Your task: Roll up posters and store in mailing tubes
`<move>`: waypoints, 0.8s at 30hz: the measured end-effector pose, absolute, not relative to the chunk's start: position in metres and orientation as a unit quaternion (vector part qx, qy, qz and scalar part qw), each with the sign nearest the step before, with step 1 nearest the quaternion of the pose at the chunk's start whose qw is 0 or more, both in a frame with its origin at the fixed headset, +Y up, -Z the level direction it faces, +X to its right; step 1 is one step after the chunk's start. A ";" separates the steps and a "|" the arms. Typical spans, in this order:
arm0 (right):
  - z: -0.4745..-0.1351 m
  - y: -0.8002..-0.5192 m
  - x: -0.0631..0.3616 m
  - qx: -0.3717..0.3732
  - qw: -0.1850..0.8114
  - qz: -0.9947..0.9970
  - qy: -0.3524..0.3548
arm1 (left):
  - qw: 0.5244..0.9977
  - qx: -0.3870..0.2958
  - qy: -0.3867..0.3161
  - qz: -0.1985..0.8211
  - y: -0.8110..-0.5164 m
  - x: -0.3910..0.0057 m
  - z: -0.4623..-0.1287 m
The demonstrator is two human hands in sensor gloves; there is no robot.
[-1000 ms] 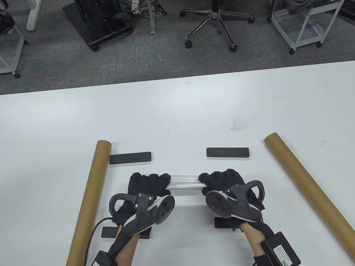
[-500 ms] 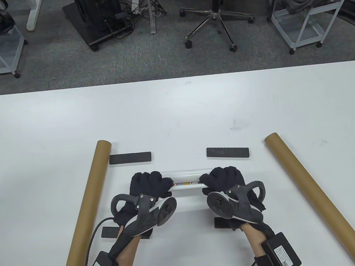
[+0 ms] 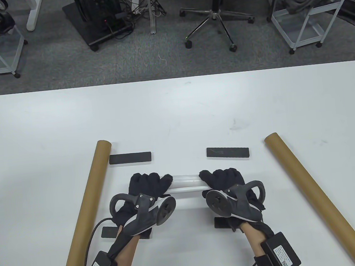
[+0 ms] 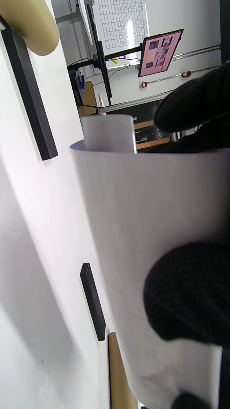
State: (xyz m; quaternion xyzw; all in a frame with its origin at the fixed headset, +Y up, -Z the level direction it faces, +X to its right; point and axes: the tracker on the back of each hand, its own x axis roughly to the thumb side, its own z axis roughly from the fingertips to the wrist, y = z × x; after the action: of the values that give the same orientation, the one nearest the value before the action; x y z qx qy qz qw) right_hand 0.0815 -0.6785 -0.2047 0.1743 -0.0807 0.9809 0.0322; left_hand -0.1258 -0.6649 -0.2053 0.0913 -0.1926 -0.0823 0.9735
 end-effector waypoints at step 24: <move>-0.205 -0.677 0.082 0.173 0.029 0.981 -0.082 | 0.976 0.097 -0.185 -0.056 -0.664 -0.130 -0.206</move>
State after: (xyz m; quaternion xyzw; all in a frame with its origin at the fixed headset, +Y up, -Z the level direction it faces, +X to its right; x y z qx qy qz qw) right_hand 0.0819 -0.6774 -0.2048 0.1730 -0.0817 0.9811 0.0293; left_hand -0.1296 -0.6641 -0.2064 0.0968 -0.1852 -0.0560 0.9763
